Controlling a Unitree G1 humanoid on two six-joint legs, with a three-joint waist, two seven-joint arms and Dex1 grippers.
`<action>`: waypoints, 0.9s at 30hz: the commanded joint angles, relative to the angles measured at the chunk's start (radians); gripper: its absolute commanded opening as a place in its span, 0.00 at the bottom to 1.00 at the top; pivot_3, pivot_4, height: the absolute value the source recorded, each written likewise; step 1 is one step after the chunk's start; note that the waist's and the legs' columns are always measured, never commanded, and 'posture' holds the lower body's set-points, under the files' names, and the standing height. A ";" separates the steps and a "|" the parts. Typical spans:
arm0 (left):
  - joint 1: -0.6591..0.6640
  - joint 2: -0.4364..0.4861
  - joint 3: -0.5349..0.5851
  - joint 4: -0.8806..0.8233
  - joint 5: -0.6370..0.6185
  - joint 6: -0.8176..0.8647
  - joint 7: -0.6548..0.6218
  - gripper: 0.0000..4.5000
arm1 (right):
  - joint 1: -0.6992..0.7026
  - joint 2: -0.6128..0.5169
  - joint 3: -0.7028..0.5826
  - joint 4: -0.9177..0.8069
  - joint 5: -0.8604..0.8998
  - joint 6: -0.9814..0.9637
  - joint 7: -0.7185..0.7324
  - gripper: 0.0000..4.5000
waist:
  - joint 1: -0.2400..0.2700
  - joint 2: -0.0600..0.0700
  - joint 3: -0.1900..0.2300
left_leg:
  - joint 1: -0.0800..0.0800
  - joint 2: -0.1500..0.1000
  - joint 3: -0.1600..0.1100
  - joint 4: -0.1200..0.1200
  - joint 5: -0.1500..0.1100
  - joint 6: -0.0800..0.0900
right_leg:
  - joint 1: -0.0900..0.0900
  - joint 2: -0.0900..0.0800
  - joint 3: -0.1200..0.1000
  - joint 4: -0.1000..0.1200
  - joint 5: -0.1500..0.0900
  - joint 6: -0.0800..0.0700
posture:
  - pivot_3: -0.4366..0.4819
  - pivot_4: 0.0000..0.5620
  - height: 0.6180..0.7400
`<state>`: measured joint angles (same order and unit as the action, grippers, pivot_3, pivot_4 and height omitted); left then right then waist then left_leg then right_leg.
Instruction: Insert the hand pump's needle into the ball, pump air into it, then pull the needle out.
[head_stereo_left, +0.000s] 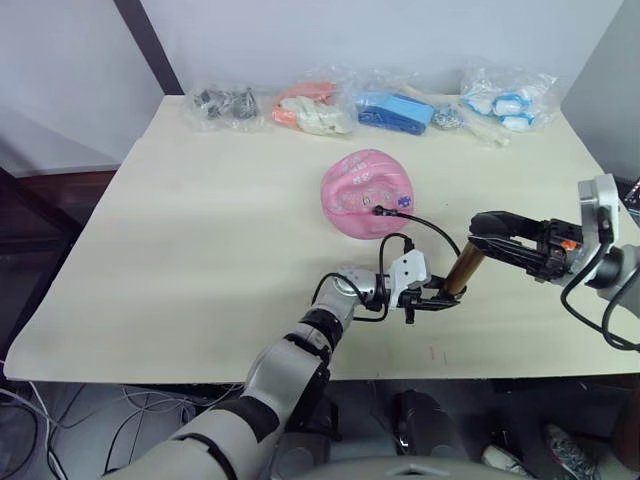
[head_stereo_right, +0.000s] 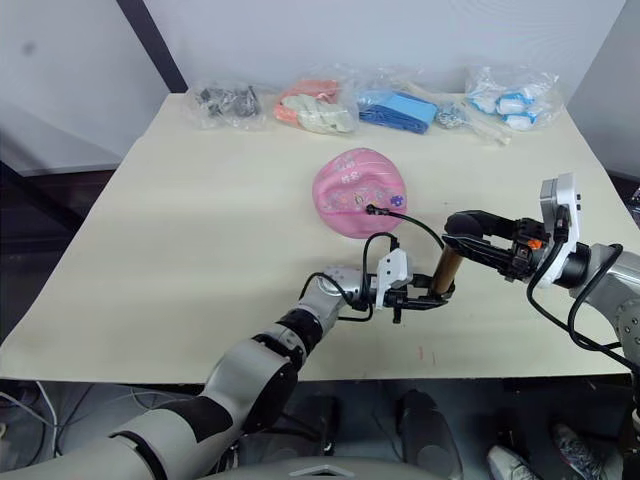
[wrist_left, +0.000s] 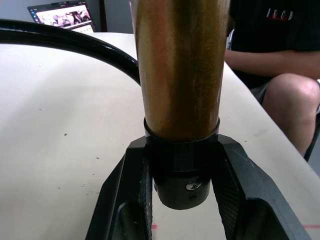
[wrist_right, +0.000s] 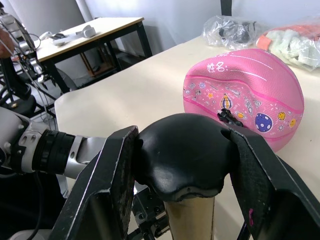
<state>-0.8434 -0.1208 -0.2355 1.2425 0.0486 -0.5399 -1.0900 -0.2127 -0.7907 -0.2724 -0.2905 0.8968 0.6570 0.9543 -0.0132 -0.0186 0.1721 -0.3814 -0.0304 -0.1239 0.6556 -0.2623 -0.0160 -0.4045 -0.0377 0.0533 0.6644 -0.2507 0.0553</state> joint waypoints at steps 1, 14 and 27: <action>-0.018 -0.024 -0.034 0.011 0.062 -0.045 0.044 0.25 | -0.028 -0.018 -0.034 0.007 -0.030 -0.023 -0.016 0.47 | 0.000 0.000 0.000 | 0.000 0.000 0.000 0.000 0.000 0.000 | 0.000 0.000 0.000 0.000 0.000 0.000 | 0.48 0.27 1.00; 0.006 -0.080 -0.049 0.046 0.139 -0.014 0.177 0.25 | -0.060 -0.015 -0.033 -0.011 -0.051 0.011 -0.036 0.47 | 0.000 0.000 0.000 | 0.000 0.000 0.000 0.000 0.000 0.000 | 0.000 0.000 0.000 0.000 0.000 0.000 | 0.48 0.27 1.00; 0.069 -0.054 -0.073 0.047 0.179 0.032 0.200 0.25 | 0.000 0.025 0.024 -0.002 -0.131 0.006 -0.054 0.47 | 0.000 0.000 0.000 | 0.001 0.000 0.000 0.000 0.000 0.000 | 0.000 0.000 0.000 0.001 0.000 0.000 | 0.48 0.27 1.00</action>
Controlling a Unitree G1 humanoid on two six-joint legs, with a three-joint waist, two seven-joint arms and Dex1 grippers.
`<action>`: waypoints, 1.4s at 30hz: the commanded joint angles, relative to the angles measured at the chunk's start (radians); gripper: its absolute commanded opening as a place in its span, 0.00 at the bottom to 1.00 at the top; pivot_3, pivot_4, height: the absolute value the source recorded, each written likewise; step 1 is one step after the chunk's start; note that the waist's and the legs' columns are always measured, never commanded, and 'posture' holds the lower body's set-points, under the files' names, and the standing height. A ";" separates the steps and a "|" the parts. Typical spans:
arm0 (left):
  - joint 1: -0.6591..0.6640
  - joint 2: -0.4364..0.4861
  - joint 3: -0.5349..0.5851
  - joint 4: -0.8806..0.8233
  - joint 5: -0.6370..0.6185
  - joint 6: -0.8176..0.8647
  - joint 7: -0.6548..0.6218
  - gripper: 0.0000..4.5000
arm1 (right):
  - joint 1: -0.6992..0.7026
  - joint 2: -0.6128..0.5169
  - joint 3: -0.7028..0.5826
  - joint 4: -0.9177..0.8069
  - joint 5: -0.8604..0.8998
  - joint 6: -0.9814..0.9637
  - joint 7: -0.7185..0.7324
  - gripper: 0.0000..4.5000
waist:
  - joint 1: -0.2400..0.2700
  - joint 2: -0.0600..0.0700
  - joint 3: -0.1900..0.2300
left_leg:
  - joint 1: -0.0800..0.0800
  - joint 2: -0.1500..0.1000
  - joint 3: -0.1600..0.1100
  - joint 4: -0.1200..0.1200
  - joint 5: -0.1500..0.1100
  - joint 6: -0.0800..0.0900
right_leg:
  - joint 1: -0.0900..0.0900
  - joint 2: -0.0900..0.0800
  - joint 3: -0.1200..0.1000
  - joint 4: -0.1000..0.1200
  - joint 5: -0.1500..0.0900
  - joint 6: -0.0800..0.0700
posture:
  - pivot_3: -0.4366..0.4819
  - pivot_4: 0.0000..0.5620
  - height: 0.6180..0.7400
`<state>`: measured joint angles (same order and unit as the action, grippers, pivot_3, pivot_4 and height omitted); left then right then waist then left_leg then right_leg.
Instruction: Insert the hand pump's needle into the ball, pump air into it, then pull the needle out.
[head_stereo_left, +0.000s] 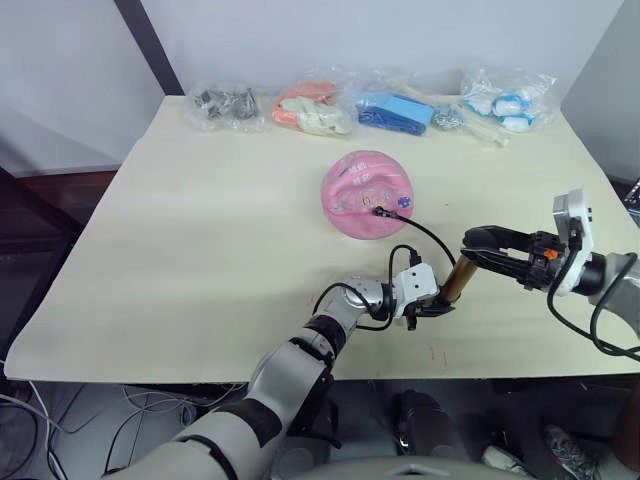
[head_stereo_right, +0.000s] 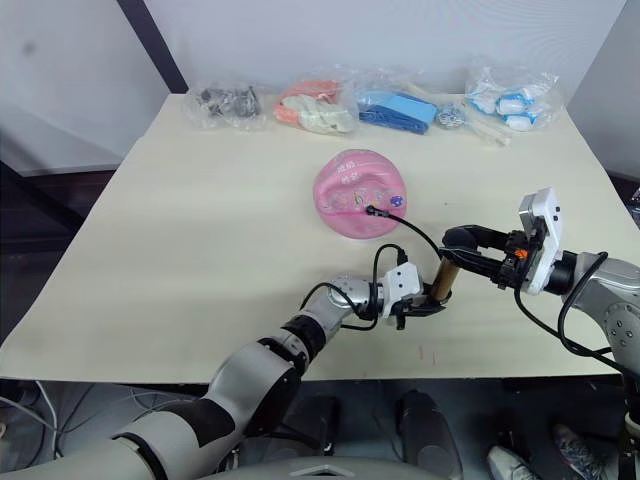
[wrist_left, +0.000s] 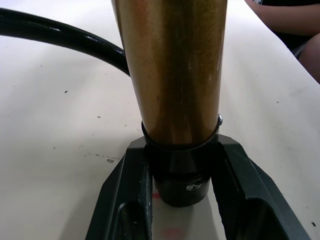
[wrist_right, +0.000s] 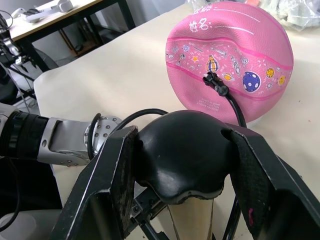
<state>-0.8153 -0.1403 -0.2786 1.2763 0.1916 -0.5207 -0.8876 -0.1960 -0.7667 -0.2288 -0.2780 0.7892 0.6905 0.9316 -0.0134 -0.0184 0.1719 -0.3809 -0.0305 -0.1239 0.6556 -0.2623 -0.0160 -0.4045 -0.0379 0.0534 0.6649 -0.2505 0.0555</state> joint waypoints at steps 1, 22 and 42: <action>0.042 -0.034 -0.031 0.012 0.037 0.013 -0.001 0.25 | -0.018 0.005 -0.015 -0.013 -0.028 -0.029 -0.032 0.47 | 0.000 0.000 0.000 | 0.000 0.000 0.000 0.000 0.000 0.000 | 0.000 0.000 0.000 0.000 0.000 0.000 | 0.48 0.27 1.00; 0.067 -0.019 -0.058 0.011 0.067 0.026 0.024 0.25 | -0.065 -0.041 -0.098 -0.092 0.074 0.048 -0.047 0.47 | 0.000 0.000 -0.002 | 0.000 0.000 0.000 0.000 0.000 0.000 | 0.000 0.000 0.000 0.000 0.000 0.000 | 0.48 0.27 1.00; 0.073 -0.010 -0.085 0.014 0.098 0.040 0.047 0.25 | -0.227 -0.282 -0.299 -0.140 0.362 0.259 -0.181 0.47 | 0.003 0.001 -0.002 | 0.000 0.000 0.000 0.000 0.000 0.000 | 0.001 -0.001 0.000 0.000 0.000 0.000 | 0.48 0.27 1.00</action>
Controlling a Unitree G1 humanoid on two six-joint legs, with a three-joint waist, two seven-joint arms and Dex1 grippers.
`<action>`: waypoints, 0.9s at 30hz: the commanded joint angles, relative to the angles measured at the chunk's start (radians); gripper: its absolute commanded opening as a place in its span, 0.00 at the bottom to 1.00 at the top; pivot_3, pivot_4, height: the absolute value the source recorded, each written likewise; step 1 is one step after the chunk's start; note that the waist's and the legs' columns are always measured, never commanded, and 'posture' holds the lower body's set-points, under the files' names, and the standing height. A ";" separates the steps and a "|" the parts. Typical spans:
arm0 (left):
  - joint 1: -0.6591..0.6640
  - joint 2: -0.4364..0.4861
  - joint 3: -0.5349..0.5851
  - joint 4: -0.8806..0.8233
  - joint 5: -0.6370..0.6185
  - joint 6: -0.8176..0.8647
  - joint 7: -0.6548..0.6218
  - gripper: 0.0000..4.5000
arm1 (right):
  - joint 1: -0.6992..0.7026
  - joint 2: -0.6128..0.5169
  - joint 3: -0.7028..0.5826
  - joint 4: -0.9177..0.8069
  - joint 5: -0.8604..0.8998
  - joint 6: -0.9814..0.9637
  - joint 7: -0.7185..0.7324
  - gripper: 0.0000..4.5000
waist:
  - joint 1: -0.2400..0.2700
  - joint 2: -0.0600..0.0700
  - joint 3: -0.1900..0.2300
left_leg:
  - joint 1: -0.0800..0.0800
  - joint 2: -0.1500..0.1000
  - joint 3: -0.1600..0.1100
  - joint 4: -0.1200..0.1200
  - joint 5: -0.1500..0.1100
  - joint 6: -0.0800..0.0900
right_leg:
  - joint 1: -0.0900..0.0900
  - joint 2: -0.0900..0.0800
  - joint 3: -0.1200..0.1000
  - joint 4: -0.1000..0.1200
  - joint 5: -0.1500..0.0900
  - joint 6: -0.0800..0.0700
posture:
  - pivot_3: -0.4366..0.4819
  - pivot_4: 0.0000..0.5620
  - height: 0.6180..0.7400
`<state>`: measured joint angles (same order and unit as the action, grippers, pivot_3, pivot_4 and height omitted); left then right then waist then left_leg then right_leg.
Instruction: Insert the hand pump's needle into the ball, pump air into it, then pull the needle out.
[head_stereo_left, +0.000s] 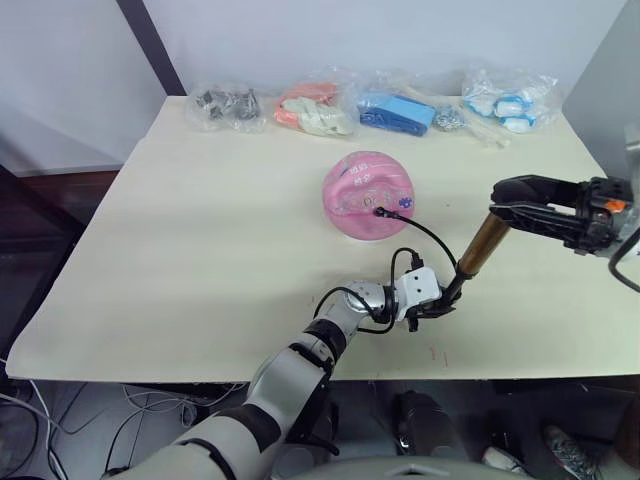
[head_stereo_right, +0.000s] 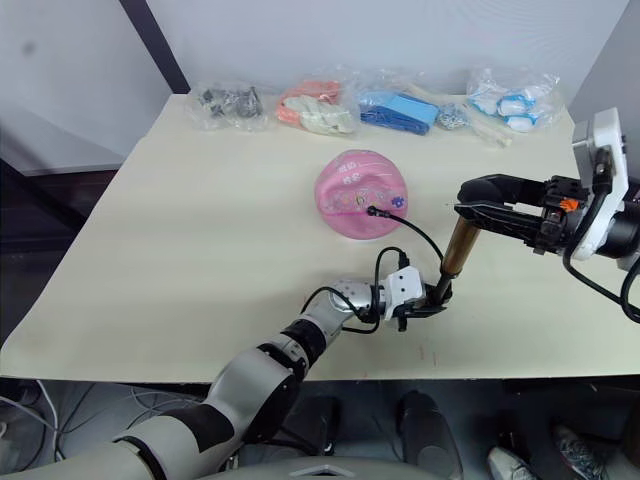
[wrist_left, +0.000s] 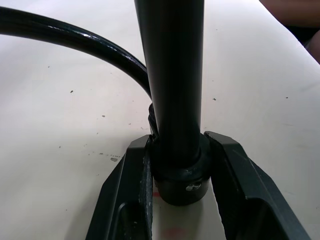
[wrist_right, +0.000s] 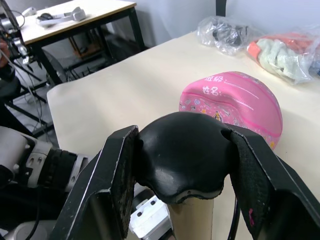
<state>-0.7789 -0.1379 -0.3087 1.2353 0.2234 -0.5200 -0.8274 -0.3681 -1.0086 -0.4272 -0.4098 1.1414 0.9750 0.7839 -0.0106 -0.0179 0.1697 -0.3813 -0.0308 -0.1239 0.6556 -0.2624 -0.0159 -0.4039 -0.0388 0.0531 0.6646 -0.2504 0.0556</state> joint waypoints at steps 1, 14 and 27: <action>0.037 -0.011 -0.056 0.054 0.066 0.040 -0.014 0.25 | -0.073 -0.054 -0.103 -0.001 0.020 -0.018 -0.042 0.47 | 0.000 0.000 0.000 | 0.000 0.000 0.000 0.000 0.000 0.000 | 0.000 0.000 0.000 0.000 0.000 0.000 | 0.48 0.27 1.00; 0.041 -0.003 -0.057 0.050 0.063 0.041 -0.016 0.25 | 0.152 0.102 0.046 -0.039 -0.118 -0.113 -0.068 0.47 | -0.001 -0.012 -0.016 | 0.001 0.001 0.000 0.000 0.000 0.000 | 0.001 0.000 -0.001 0.000 0.000 0.000 | 0.48 0.27 1.00; 0.049 -0.002 -0.053 0.044 0.056 0.047 -0.016 0.25 | 0.256 0.280 0.300 0.092 -0.355 -0.271 -0.057 0.47 | -0.006 -0.011 -0.027 | 0.017 0.001 0.001 -0.004 -0.003 0.005 | 0.016 0.001 0.000 -0.004 -0.001 0.000 | 0.48 0.27 1.00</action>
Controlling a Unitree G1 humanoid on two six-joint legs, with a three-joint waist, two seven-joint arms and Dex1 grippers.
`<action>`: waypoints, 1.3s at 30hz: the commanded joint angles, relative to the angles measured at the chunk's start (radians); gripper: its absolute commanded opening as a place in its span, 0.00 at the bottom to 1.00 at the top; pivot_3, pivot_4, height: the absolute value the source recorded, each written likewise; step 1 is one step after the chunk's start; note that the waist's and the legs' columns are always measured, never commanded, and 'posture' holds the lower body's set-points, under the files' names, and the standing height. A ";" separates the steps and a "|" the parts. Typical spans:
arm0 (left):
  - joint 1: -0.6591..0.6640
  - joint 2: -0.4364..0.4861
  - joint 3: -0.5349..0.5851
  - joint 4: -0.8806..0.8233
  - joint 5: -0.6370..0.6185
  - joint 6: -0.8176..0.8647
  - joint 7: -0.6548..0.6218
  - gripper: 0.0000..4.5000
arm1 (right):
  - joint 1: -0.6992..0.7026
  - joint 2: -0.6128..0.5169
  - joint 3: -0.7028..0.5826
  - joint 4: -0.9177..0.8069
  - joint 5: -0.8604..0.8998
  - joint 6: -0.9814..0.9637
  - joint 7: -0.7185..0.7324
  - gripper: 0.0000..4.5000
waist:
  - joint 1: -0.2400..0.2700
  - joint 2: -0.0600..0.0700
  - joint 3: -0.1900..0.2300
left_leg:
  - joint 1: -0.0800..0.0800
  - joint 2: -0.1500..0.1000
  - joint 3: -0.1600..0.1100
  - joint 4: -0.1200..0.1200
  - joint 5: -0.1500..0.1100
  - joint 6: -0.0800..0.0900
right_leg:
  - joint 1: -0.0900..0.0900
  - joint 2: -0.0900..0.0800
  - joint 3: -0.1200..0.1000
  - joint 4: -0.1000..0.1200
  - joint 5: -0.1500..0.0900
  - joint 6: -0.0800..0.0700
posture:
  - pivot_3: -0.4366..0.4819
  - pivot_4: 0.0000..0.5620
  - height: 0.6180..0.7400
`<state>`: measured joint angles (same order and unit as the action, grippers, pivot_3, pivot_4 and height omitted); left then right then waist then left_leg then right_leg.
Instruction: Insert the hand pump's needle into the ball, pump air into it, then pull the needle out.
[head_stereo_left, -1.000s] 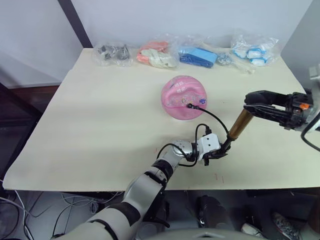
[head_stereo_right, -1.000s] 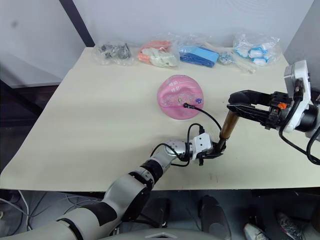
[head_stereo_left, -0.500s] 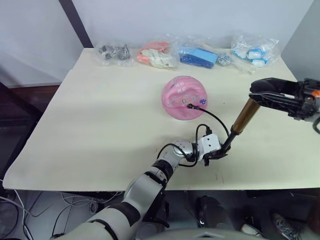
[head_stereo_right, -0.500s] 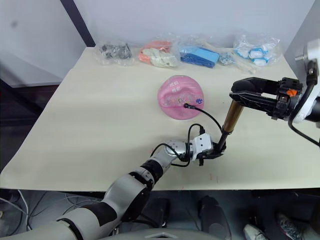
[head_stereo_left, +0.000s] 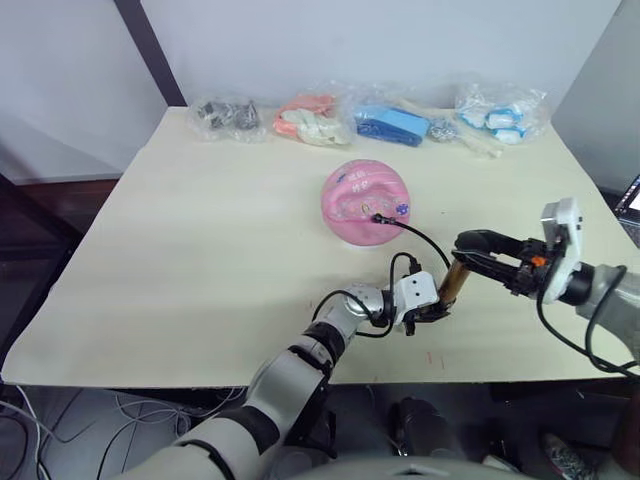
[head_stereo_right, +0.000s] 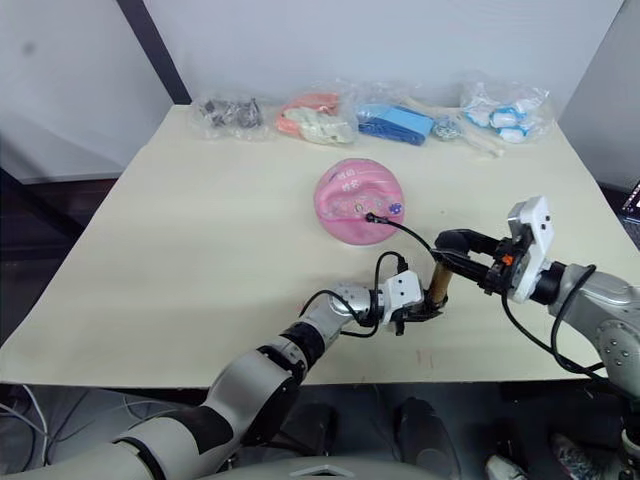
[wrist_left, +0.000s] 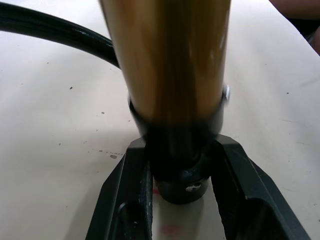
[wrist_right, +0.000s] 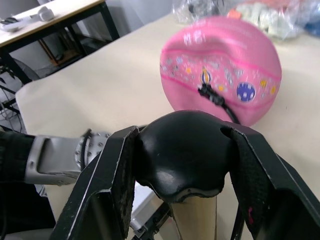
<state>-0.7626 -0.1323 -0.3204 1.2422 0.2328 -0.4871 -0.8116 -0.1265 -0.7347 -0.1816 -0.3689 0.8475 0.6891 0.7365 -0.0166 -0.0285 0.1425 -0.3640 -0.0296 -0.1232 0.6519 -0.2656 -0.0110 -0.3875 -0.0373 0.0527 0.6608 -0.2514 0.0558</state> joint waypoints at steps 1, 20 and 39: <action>0.033 -0.009 -0.041 0.037 0.047 0.014 -0.031 0.25 | 0.014 0.010 0.064 0.060 -0.073 0.009 -0.004 0.47 | -0.001 0.000 0.000 | 0.000 0.000 0.000 0.000 0.000 0.000 | 0.000 0.000 0.000 0.000 0.000 0.000 | 0.48 0.27 1.00; 0.035 -0.012 -0.049 0.044 0.057 0.020 -0.012 0.25 | -0.379 -0.271 -0.272 -0.012 0.375 0.316 -0.089 0.47 | 0.002 0.006 0.004 | 0.000 0.000 -0.001 0.000 -0.001 0.001 | 0.003 -0.001 -0.001 -0.003 0.000 0.000 | 0.48 0.27 1.00; 0.039 -0.007 -0.048 0.043 0.055 0.020 -0.013 0.25 | -0.076 -0.127 -0.170 -0.075 0.240 0.196 -0.097 0.47 | 0.000 0.003 0.001 | 0.001 0.000 0.001 -0.001 -0.001 0.001 | 0.003 -0.002 0.000 -0.003 0.000 0.001 | 0.48 0.27 1.00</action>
<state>-0.7591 -0.1342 -0.3261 1.2393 0.2366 -0.4881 -0.8017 -0.2364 -0.8703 -0.4008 -0.4377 1.1586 0.8963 0.6367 -0.0164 -0.0251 0.1437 -0.3616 -0.0296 -0.1223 0.6513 -0.2664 -0.0099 -0.3835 -0.0388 0.0529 0.6579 -0.2529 0.0588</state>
